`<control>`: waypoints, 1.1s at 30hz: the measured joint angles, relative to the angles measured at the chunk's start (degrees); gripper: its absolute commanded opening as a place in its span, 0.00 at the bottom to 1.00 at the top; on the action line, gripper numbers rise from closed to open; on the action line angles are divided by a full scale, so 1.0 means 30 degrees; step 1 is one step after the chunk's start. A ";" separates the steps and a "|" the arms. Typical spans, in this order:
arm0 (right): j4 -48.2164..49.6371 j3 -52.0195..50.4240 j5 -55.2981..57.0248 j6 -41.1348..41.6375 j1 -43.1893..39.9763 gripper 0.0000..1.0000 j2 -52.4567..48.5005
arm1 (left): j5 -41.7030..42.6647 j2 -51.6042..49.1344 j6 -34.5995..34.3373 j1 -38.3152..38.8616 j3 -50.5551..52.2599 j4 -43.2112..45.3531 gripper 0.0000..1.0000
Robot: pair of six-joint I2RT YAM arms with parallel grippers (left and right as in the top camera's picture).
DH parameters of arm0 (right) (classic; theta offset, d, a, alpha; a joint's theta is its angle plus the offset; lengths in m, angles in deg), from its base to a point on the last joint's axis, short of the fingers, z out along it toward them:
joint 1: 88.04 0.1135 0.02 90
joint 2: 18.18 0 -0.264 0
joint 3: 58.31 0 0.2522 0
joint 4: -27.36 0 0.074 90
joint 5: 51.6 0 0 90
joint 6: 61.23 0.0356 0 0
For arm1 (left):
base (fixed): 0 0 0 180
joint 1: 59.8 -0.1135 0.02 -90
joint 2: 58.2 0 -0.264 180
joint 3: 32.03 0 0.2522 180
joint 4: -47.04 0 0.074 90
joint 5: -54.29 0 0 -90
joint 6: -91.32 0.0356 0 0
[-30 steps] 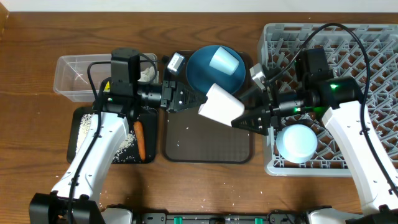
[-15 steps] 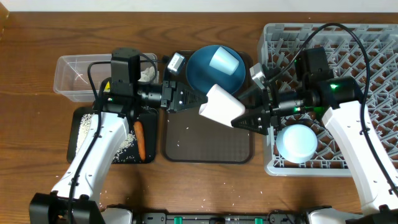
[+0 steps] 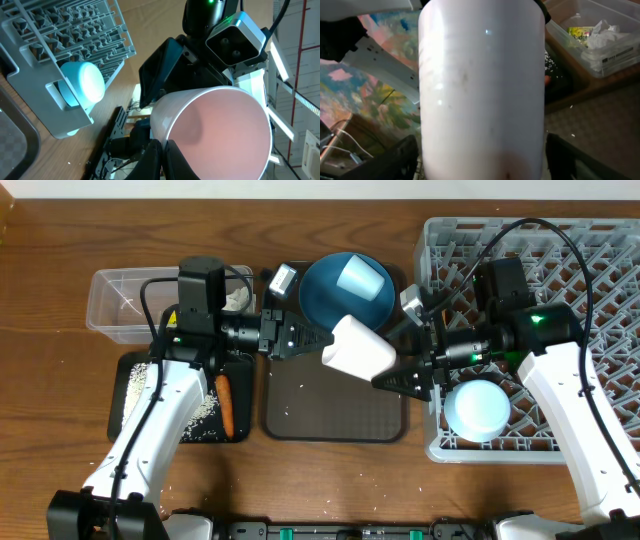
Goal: Sort waste into correct bins and load items into the dishwasher rack
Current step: 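Close the right gripper on the pink cup's base held by left gripper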
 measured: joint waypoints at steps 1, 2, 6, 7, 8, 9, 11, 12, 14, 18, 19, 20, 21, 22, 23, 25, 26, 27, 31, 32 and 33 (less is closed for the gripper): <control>0.0007 0.0000 0.0022 0.0007 0.0000 0.73 0.0000 | 0.0000 0.0000 0.0000 0.0000 0.0000 0.0007 0.06; 0.0000 0.0000 0.0058 0.0015 0.0000 0.73 0.0000 | 0.0000 0.0000 0.0000 0.0000 0.0000 0.0000 0.06; 0.0051 0.0000 0.0066 0.0022 0.0000 0.71 0.0000 | 0.0000 0.0000 0.0007 0.0000 0.0000 0.0000 0.06; 0.0131 0.0000 0.0058 0.0022 0.0000 0.70 0.0000 | 0.0000 0.0000 0.0000 0.0000 0.0000 0.0000 0.06; 0.0270 0.0000 0.0066 0.0022 0.0000 0.69 0.0000 | 0.0000 0.0000 0.0000 0.0000 0.0000 0.0000 0.06; 0.0423 0.0000 0.0066 0.0029 0.0000 0.68 0.0000 | 0.0000 0.0000 0.0007 0.0000 0.0000 0.0000 0.06; 0.0758 0.0000 0.0051 0.0087 0.0000 0.66 0.0000 | -0.0007 0.0000 0.0000 0.0000 0.0000 0.0007 0.06; 0.0940 0.0000 0.0044 0.0138 0.0000 0.63 0.0000 | -0.0015 0.0000 0.0000 0.0000 0.0000 0.0007 0.06; 0.1202 0.0000 0.0044 0.0393 0.0000 0.59 0.0000 | -0.0066 0.0000 0.0007 -0.0007 0.0000 0.0007 0.06; 0.1319 0.0000 -0.0015 0.0729 -0.0029 0.57 0.0000 | -0.0102 0.0000 0.0029 -0.0015 0.0000 0.0007 0.06; 0.1362 0.0000 -0.0029 0.0794 -0.0066 0.57 0.0000 | -0.0124 0.0000 0.0051 -0.0015 0.0000 0.0000 0.06; 0.1399 0.0000 -0.0044 0.0838 -0.0087 0.57 0.0000 | -0.0138 0.0000 0.0087 -0.0015 0.0000 0.0000 0.06; 0.1421 0.0000 -0.0066 0.0896 -0.0124 0.57 0.0000 | -0.0153 0.0000 0.0095 -0.0007 0.0000 0.0000 0.06; 0.1435 0.0000 -0.0124 0.0911 -0.0160 0.57 0.0000 | -0.0160 0.0000 0.0095 -0.0007 0.0000 0.0000 0.06; 0.1435 0.0000 -0.0153 0.0933 -0.0175 0.56 0.0000 | -0.0160 0.0000 0.0095 -0.0007 0.0000 0.0000 0.06; 0.1479 0.0000 -0.0226 0.0969 -0.0233 0.56 0.0000 | -0.0160 0.0000 0.0095 -0.0007 0.0000 0.0000 0.06; 0.1515 0.0000 -0.0248 0.0976 -0.0270 0.56 0.0000 | -0.0160 0.0000 0.0095 -0.0007 0.0000 -0.0007 0.06; 0.1574 0.0000 -0.0299 0.0998 -0.0335 0.55 0.0000 | -0.0182 0.0000 0.0095 -0.0007 0.0000 -0.0007 0.06; 0.1734 0.0000 -0.0576 0.1056 -0.0787 0.57 0.0000 | -0.0226 0.0000 0.0095 0.0015 0.0000 -0.0044 0.06; 0.1785 0.0000 -0.0605 0.1064 -0.0831 0.57 0.0000 | -0.0226 0.0000 0.0095 0.0015 0.0000 -0.0051 0.06; 0.1836 0.0000 -0.0619 0.1100 -0.0882 0.57 0.0000 | -0.0226 0.0000 0.0095 0.0015 0.0000 -0.0058 0.07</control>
